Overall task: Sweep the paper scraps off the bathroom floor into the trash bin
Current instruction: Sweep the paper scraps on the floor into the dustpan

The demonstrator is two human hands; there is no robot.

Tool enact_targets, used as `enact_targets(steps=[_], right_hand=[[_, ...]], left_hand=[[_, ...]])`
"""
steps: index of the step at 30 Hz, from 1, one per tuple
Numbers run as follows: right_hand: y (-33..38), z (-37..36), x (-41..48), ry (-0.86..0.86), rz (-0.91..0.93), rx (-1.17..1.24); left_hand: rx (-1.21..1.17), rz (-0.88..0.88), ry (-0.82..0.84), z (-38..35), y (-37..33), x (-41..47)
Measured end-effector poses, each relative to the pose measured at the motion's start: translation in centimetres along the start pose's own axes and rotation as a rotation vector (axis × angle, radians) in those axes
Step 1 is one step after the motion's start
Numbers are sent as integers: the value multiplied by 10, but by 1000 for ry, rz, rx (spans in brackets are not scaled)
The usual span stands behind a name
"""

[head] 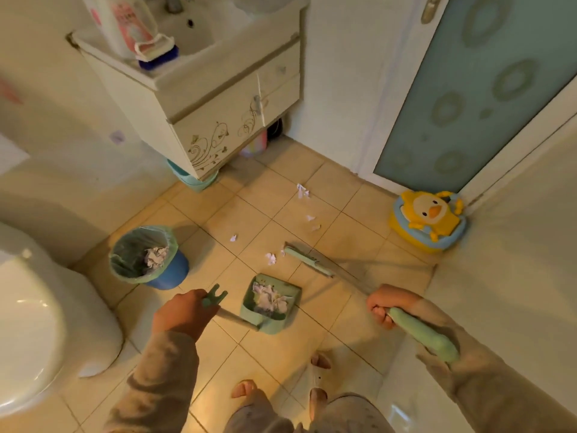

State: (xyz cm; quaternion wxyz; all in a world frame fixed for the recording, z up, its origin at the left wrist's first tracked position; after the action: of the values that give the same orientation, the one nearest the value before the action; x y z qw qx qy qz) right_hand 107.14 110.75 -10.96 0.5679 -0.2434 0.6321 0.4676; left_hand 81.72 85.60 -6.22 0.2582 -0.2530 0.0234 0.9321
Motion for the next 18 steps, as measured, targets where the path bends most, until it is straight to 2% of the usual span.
enact_targets(steps=[8, 14, 18], right_hand=[[84, -13, 43, -86, 78, -372], [129, -56, 60, -98, 114, -491], [135, -73, 74, -56, 12, -410]], left_hand=[[-63, 153, -38, 11, 6, 24], [-12, 134, -26, 14, 3, 44], [-8, 122, -16, 10, 3, 50]])
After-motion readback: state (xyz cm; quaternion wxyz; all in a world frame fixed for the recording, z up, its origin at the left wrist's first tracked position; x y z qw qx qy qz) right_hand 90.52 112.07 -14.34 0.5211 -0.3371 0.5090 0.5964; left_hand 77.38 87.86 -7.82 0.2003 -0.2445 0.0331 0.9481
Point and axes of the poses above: each hand's wrist, its own x-axis towards the middle knuckle, its own z-axis out of the back of the hand, y = z × x, the point moved 3 cm from there along x, towards the middle knuckle, and after that the axes turned 1 degree about y, right-handed, at the moved point
